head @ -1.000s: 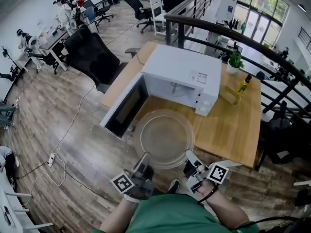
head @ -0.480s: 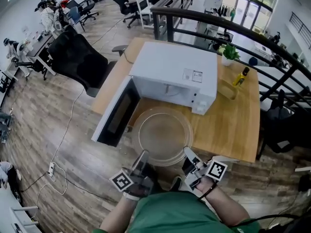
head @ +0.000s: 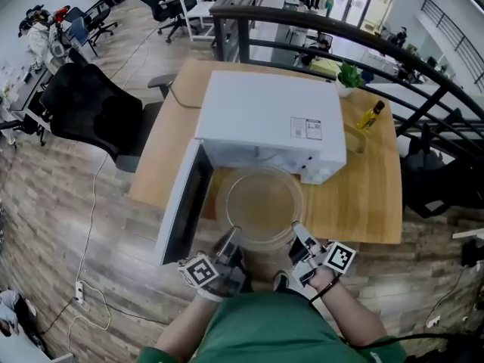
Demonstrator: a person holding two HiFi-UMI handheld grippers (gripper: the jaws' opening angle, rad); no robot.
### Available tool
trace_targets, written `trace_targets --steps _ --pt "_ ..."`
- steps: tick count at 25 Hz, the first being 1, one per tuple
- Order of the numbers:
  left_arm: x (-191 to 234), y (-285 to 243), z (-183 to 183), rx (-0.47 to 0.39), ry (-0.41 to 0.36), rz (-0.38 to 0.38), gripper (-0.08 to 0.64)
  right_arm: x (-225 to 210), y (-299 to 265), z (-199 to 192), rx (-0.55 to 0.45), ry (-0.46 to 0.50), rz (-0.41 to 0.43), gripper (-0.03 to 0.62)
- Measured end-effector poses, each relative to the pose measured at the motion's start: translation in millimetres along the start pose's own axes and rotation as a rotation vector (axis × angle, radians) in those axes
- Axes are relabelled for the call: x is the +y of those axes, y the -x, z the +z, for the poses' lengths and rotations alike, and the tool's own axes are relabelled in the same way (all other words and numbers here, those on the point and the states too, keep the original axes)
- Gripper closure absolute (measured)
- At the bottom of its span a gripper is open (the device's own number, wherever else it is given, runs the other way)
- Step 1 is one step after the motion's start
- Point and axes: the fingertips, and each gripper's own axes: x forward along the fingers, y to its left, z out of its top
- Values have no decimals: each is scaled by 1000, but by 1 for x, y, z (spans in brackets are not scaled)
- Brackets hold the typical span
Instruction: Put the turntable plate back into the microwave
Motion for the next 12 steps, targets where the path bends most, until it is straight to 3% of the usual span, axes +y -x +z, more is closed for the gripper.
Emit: trace_targets --steps 5,12 --pt "29 -27 22 63 10 0 479 -20 -32 10 -58 -1 4 543" --pt "58 -59 28 85 17 3 479 -46 -56 34 -86 -2 -17 546"
